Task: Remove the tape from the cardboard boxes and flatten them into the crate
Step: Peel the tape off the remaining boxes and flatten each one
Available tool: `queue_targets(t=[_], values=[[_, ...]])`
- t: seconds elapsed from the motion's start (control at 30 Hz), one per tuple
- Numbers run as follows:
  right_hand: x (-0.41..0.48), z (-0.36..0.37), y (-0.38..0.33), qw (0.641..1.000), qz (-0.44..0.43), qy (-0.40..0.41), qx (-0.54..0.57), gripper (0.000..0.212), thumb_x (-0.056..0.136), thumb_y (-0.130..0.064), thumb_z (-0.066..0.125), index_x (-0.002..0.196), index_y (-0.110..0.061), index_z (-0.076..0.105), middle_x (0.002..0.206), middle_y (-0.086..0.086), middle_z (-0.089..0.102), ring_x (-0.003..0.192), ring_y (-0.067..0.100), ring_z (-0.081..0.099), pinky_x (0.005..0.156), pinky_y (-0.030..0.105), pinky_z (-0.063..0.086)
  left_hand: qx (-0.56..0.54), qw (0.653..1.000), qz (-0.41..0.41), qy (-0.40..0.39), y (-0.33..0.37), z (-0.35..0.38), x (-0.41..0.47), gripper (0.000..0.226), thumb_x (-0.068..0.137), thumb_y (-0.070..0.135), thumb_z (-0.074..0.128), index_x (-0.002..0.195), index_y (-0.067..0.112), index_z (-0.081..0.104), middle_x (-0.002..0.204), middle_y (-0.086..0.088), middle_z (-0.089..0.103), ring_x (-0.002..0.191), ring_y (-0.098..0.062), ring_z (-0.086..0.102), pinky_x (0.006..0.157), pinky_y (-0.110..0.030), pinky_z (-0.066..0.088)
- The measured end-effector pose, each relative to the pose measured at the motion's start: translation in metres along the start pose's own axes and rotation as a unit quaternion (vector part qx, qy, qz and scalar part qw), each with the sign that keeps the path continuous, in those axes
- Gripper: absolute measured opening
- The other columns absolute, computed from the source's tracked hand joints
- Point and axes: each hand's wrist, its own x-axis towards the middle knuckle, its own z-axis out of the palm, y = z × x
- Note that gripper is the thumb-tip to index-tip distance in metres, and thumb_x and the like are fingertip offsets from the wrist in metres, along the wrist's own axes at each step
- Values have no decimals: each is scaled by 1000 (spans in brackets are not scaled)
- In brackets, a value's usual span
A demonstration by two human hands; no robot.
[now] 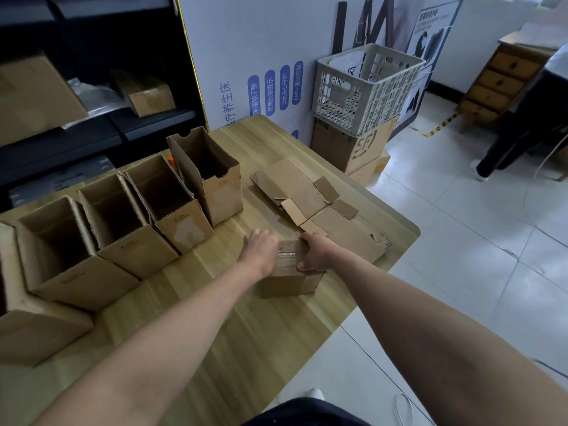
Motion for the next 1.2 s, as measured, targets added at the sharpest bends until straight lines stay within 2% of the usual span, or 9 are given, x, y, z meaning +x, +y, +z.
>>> queue_targets(t=[0.17, 0.23, 0.4, 0.53, 0.6, 0.77, 0.9, 1.07, 1.2], values=[[0, 1, 0, 1000, -12, -4, -9, 71, 77, -22, 74, 139, -18, 39, 131, 6, 46, 117, 26, 47, 91, 35, 43, -30, 992, 126, -11, -16, 0, -8, 29, 80, -7, 44, 96, 17, 47, 105, -4, 48, 101, -21, 39, 85, -31, 28], [0, 1, 0, 1000, -13, -4, -12, 72, 77, -22, 74, 139, -18, 39, 132, 6, 46, 117, 26, 47, 91, 35, 43, -42, 986, 160, -1, -21, 2, -10, 29, 81, -8, 45, 92, 19, 45, 102, -2, 48, 92, -16, 35, 81, -27, 32], [0, -1, -1, 1000, -18, 14, -19, 71, 77, -23, 74, 139, -19, 40, 132, 6, 47, 118, 28, 47, 90, 35, 41, -170, 985, 16, -19, -18, 0, -7, 19, 87, 20, 62, 92, 24, 44, 91, 1, 56, 88, -18, 49, 72, -27, 37], [-2, 0, -1, 1000, -11, 8, -14, 72, 77, -23, 75, 140, -20, 39, 132, 5, 46, 118, 26, 46, 92, 35, 41, -157, 986, -32, -45, -6, -6, 4, 9, 82, 20, 69, 85, 19, 61, 94, -3, 66, 90, -21, 57, 75, -27, 43], [-2, 1, 1, 1000, -10, 4, -6, 72, 78, -23, 74, 140, -21, 38, 132, 5, 45, 118, 26, 45, 93, 35, 41, -160, 985, -30, -54, -6, -8, 5, 6, 83, 17, 68, 81, 19, 62, 91, -1, 68, 87, -21, 59, 73, -28, 45], [-3, 1, 2, 1000, -14, -4, 1, 74, 80, -22, 73, 143, -22, 35, 136, 5, 41, 122, 27, 43, 100, 41, 41, -194, 981, 14, 0, -11, 0, -8, 15, 83, 3, 60, 75, 15, 61, 89, -4, 65, 85, -21, 58, 77, -33, 48], [-2, 0, 1, 1000, -21, -13, -4, 74, 80, -22, 73, 143, -22, 35, 137, 6, 40, 123, 28, 42, 100, 40, 40, -225, 973, 40, -16, -17, 7, -9, 19, 84, -2, 57, 76, 15, 59, 88, 1, 57, 84, -17, 54, 75, -25, 44], [-1, -1, 1, 1000, -26, -14, 0, 74, 81, -22, 71, 144, -22, 33, 140, 6, 37, 127, 29, 40, 102, 40, 39, -386, 917, 5, -98, -23, 7, -9, 26, 88, 0, 54, 71, 20, 50, 79, 6, 52, 76, -11, 47, 72, -24, 42], [-1, -4, 4, 1000, -28, -7, 10, 72, 83, -21, 69, 145, -20, 33, 142, 6, 36, 127, 29, 40, 104, 41, 37, -571, 815, -63, -78, -35, -2, -9, 23, 92, 6, 49, 72, 17, 46, 67, 3, 50, 67, -12, 46, 67, -24, 39]])
